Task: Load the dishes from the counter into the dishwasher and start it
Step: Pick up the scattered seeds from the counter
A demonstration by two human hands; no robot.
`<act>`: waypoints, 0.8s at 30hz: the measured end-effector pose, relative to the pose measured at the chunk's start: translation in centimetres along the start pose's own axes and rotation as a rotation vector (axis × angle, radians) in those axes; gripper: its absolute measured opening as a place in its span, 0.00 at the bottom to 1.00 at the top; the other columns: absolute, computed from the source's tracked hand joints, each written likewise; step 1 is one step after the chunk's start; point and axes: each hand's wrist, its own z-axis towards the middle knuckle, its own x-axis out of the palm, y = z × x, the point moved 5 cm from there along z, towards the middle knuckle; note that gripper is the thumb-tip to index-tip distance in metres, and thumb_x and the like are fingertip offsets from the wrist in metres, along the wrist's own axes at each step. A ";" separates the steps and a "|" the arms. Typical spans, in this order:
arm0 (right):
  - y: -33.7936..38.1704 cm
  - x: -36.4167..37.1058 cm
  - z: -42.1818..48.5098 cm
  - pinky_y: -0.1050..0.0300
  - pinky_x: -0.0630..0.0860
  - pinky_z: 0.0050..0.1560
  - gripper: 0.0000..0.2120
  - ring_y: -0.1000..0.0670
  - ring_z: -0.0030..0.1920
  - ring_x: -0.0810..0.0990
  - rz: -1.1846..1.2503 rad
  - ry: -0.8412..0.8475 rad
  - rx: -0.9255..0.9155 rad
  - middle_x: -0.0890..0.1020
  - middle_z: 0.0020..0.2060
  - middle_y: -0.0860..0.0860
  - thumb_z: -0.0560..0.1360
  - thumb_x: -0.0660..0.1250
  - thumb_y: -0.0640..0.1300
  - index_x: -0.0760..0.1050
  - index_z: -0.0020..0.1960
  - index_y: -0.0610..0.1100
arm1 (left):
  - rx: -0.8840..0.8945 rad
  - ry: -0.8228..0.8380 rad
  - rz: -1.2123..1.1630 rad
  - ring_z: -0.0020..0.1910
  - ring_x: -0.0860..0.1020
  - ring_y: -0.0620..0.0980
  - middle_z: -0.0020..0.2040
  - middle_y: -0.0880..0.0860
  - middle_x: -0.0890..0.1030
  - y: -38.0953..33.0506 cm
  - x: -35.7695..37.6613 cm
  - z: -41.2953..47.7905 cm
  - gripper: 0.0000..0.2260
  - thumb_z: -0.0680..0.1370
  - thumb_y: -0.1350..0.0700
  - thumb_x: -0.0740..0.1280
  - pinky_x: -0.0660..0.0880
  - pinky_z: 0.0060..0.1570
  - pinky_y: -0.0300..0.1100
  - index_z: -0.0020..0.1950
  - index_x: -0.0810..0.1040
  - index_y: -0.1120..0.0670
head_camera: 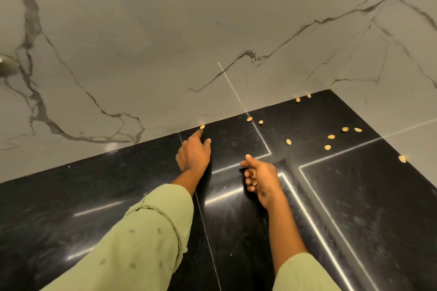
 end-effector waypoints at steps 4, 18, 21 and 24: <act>-0.2 -0.3 0.1 0.63 0.58 0.21 0.12 0.54 0.23 0.65 0.012 0.078 -0.034 0.71 0.25 0.50 0.80 0.65 0.47 0.77 0.47 0.38 | 0.097 0.035 0.199 0.61 0.77 0.62 0.61 0.59 0.79 -0.7 0.8 2.4 0.18 0.83 0.46 0.61 0.73 0.58 0.52 0.73 0.70 0.45; -0.2 -0.6 0.4 0.64 0.59 0.20 0.12 0.54 0.23 0.65 0.022 0.138 -0.047 0.71 0.26 0.49 0.81 0.64 0.46 0.77 0.48 0.37 | -0.010 -0.058 0.002 0.54 0.79 0.59 0.52 0.54 0.83 -0.5 1.6 4.3 0.08 0.80 0.47 0.68 0.72 0.52 0.49 0.52 0.84 0.48; -0.1 -0.6 0.2 0.63 0.60 0.21 0.15 0.53 0.23 0.66 0.051 0.118 -0.041 0.72 0.26 0.49 0.81 0.63 0.49 0.77 0.49 0.37 | 0.047 0.128 -0.320 0.40 0.76 0.51 0.38 0.50 0.78 -1.4 2.7 2.9 0.08 0.81 0.48 0.67 0.73 0.44 0.46 0.44 0.80 0.49; -0.2 -0.7 0.1 0.63 0.59 0.22 0.18 0.53 0.24 0.67 0.111 0.071 -0.012 0.72 0.26 0.49 0.81 0.61 0.55 0.76 0.50 0.38 | -0.201 0.474 -1.028 0.27 0.64 0.45 0.29 0.49 0.65 -3.0 4.7 -0.9 0.14 0.84 0.50 0.60 0.67 0.28 0.40 0.39 0.71 0.52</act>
